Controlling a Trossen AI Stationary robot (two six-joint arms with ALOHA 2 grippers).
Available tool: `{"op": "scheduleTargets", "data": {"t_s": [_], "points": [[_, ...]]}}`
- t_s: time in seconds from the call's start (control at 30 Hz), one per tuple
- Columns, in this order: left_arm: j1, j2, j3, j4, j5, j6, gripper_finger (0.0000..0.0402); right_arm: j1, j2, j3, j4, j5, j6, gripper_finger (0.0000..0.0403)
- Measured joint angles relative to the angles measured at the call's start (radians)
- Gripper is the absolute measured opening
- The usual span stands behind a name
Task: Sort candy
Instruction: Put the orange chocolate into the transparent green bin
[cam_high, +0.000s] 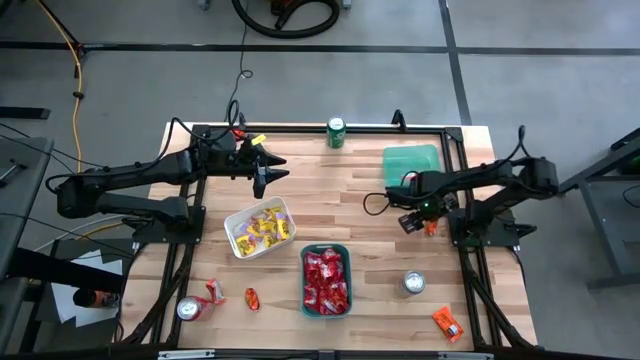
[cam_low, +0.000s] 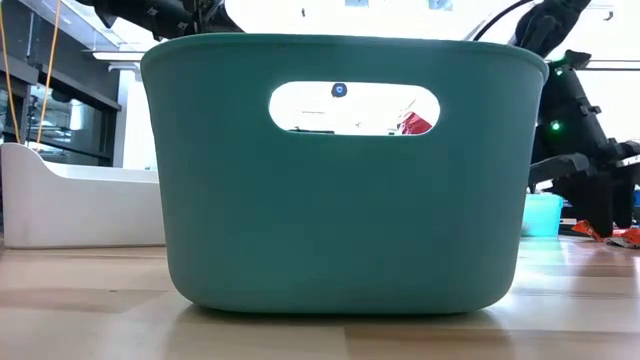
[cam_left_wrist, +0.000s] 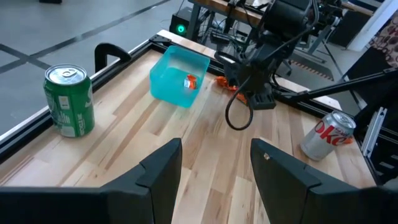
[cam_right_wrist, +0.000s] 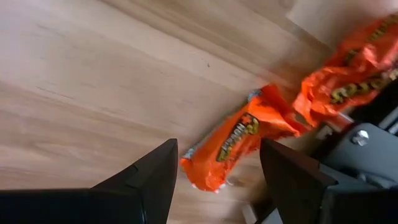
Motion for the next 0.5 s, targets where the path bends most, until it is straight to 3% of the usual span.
{"op": "scheduleTargets", "data": {"t_s": [0.17,0.5], "points": [[0.0,0.0,0.0,-0.001,0.0,0.0,0.0177,0.032,0.045,0.0,0.019,-0.001,-0.007,0.0183],[0.0,0.0,0.0,-0.001,0.0,0.001,0.0177,0.098,0.063,0.007,0.006,0.0,0.001,0.0013]]}}
